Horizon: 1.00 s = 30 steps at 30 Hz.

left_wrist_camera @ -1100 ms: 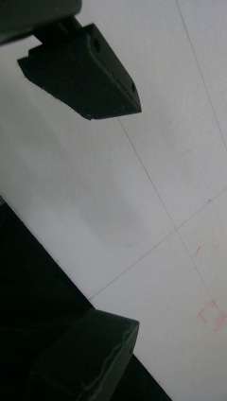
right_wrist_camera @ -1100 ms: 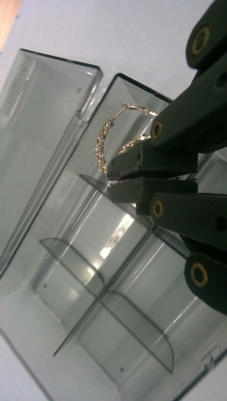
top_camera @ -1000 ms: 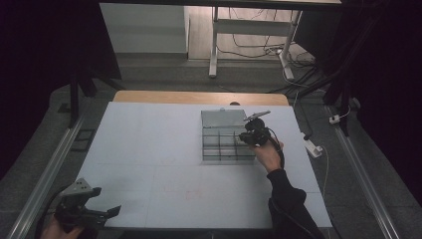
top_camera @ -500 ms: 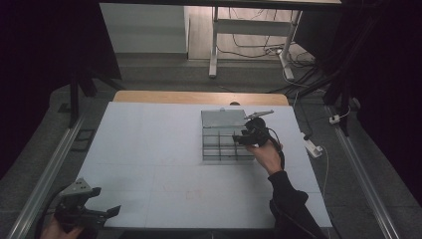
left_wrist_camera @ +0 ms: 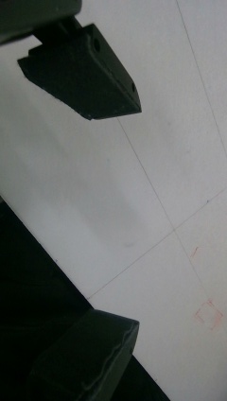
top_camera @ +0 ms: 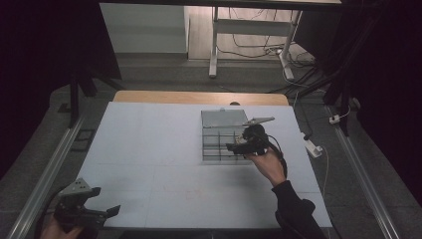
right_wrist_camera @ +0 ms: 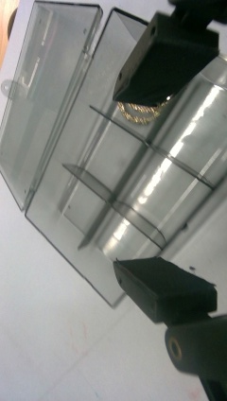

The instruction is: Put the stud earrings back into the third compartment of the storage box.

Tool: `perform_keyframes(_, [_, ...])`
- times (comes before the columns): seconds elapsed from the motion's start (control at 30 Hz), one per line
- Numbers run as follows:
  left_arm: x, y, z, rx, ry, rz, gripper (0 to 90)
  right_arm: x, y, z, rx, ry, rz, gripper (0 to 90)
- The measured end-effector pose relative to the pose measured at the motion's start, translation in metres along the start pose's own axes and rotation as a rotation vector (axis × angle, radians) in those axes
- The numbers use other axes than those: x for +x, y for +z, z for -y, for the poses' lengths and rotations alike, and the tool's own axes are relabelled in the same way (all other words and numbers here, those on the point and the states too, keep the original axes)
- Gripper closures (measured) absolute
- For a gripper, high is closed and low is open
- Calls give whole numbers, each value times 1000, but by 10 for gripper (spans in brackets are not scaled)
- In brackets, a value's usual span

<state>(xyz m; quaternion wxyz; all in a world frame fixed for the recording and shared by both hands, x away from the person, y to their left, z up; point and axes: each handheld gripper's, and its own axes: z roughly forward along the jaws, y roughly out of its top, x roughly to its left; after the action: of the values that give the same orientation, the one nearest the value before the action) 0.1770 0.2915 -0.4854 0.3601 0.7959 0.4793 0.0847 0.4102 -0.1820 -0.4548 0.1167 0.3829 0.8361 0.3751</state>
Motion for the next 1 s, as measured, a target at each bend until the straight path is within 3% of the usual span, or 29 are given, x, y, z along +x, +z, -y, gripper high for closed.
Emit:
perform_keyframes(0.4, [0,0,0,0,-7,1,25,18,-35,16,-40,-10,-30,50])
perform_keyframes(0.77, [0,0,-1,1,-7,1,25,24,-73,49,-73,-5,-18,11])
perform_keyframes(1.0, [0,0,-1,1,-7,0,25,24,-100,73,-97,16,20,0])
